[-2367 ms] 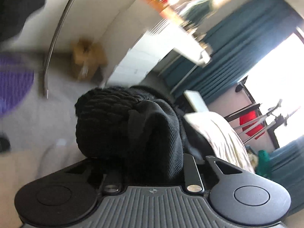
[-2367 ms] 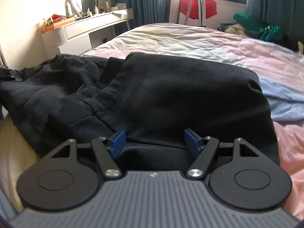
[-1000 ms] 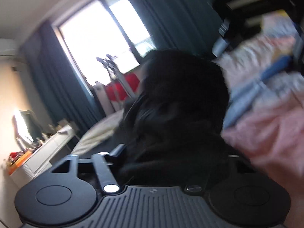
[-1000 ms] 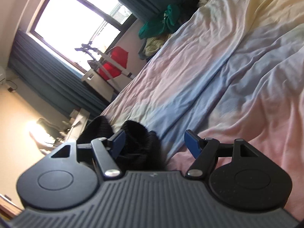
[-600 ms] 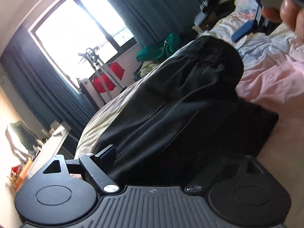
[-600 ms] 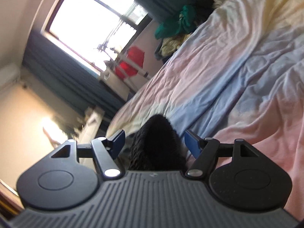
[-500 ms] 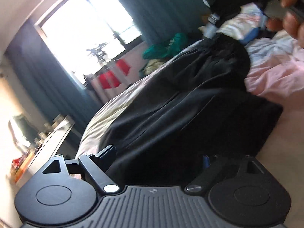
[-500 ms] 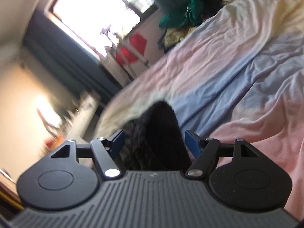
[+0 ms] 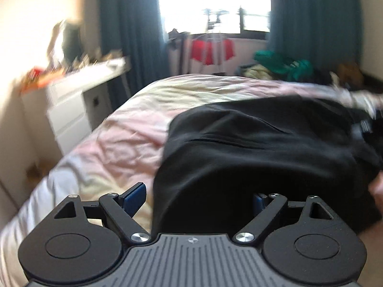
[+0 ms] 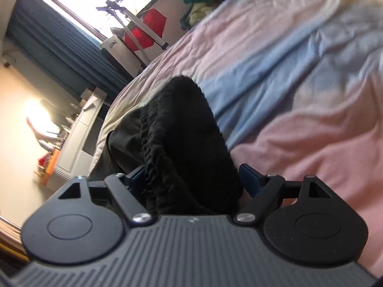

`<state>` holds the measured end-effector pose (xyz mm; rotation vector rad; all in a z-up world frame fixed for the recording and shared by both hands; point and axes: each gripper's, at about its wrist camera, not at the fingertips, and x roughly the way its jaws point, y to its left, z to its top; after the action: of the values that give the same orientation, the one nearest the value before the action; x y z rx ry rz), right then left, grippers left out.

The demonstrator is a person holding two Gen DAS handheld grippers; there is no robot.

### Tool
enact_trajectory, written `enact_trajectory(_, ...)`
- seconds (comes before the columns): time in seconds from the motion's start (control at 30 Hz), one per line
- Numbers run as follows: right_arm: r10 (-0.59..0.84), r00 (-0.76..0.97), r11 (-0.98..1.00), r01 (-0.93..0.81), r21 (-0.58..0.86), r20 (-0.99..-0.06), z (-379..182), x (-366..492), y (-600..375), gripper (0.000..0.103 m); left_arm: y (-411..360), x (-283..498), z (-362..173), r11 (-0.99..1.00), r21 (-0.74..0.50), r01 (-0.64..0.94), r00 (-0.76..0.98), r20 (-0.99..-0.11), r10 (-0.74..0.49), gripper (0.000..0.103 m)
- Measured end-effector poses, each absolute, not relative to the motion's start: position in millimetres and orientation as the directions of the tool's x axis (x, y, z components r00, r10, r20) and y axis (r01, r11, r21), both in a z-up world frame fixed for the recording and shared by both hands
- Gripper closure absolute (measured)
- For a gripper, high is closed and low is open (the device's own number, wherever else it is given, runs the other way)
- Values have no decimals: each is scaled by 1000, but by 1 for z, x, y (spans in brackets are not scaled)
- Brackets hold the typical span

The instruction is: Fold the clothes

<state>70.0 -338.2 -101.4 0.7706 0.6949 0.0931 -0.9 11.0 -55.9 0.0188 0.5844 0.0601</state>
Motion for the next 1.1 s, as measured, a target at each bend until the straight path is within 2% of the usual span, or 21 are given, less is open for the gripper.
enact_trajectory(0.13, 283, 800, 775, 135, 618, -530, -86, 59, -327, 40, 33, -6, -44, 995, -47, -88, 824, -565, 46, 16)
enact_trajectory(0.27, 264, 850, 792, 79, 606, -456, -62, 41, -323, 62, 28, -19, -40, 994, -58, -94, 839, -542, 48, 16)
enact_trajectory(0.33, 264, 853, 792, 74, 605, -450, -61, 38, -325, 62, 16, -22, -46, 995, -39, -88, 840, -540, 54, 16)
enact_trajectory(0.47, 231, 807, 805, 155, 572, -544, -85, 51, -328, 61, 2, -23, -54, 997, -3, -81, 837, -543, 66, 16)
enact_trajectory(0.53, 236, 806, 794, 162, 585, -543, -88, 50, -329, 61, -2, -22, -58, 997, 2, -81, 837, -542, 69, 16)
enact_trajectory(0.6, 238, 807, 792, 160, 590, -540, -87, 48, -329, 60, 1, -23, -58, 997, -2, -82, 836, -544, 68, 16)
enact_trajectory(0.73, 240, 796, 805, 156, 572, -555, -82, 40, -324, 48, 6, -22, -59, 996, -19, -90, 827, -558, 64, 16)
enact_trajectory(0.9, 268, 748, 843, 123, 524, -607, -78, 37, -315, 26, 8, -22, -59, 994, -42, -99, 819, -571, 58, 16)
enact_trajectory(0.93, 275, 733, 849, 118, 515, -622, -80, 38, -313, 18, 8, -22, -59, 994, -45, -99, 818, -572, 56, 16)
enact_trajectory(1.03, 306, 680, 841, 136, 525, -667, -94, 45, -310, 20, 5, -23, -59, 994, -36, -101, 819, -571, 62, 16)
enact_trajectory(1.1, 342, 670, 810, 145, 568, -659, -103, 48, -312, 15, 4, -24, -59, 994, -32, -102, 819, -570, 66, 16)
